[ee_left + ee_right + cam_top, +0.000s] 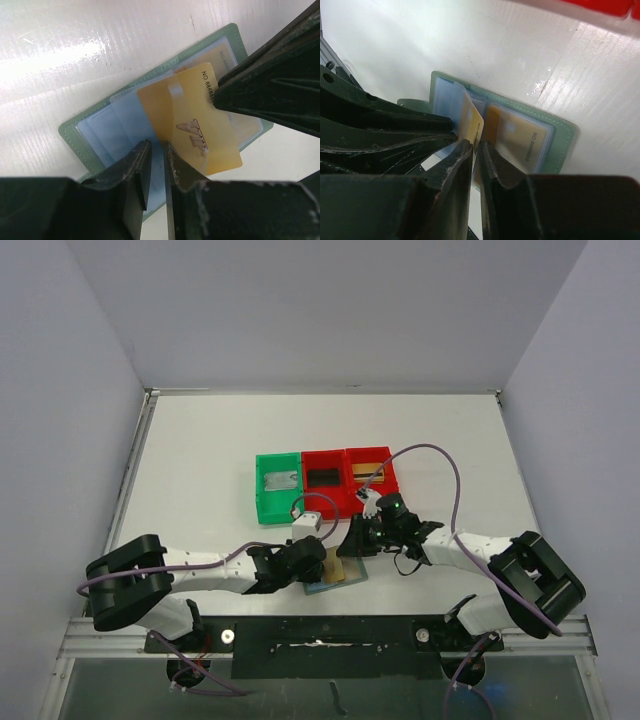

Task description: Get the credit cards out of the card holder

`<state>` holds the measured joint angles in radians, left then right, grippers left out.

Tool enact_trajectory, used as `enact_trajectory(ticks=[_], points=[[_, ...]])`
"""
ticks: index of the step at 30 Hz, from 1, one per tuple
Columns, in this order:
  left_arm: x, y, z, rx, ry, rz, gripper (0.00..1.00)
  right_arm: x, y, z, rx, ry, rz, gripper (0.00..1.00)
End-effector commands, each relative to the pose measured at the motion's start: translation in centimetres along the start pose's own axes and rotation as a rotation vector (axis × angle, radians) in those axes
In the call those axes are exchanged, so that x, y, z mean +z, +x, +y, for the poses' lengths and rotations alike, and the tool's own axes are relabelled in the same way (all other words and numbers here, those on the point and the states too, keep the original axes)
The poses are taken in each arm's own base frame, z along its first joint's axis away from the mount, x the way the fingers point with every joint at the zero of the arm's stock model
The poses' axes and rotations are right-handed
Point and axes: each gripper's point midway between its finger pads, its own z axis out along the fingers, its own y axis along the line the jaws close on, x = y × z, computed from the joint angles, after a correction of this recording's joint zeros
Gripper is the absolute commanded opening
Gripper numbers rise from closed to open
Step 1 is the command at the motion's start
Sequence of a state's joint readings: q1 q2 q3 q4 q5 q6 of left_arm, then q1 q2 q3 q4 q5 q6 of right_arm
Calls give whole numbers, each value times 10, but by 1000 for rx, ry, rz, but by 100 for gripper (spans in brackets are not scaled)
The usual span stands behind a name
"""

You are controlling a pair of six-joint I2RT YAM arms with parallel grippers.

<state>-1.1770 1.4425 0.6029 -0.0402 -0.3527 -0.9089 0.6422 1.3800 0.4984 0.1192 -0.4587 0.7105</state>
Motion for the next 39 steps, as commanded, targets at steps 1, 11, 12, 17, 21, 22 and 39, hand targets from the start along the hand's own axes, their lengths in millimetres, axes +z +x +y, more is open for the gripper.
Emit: enact_trajectory(ticks=[1, 11, 12, 17, 21, 22, 39], points=[[7, 11, 14, 3, -72, 21, 16, -3, -8, 8, -35, -51, -39, 19], [3, 13, 22, -5, -82, 12, 15, 2, 6, 11, -19, -127, 1, 30], [3, 12, 21, -7, -79, 11, 15, 2, 6, 14, -18, -142, 1, 27], [0, 11, 23, -10, -81, 4, 15, -1, 3, 20, -36, -167, -21, 13], [-2, 9, 22, -15, -76, -3, 15, -4, 5, 10, -32, -121, -27, 4], [-2, 8, 22, -16, -73, -6, 15, -5, 5, 7, -28, -115, -32, 4], [0, 10, 17, -7, -59, 14, 15, -2, 6, 8, 23, -214, -36, 26]])
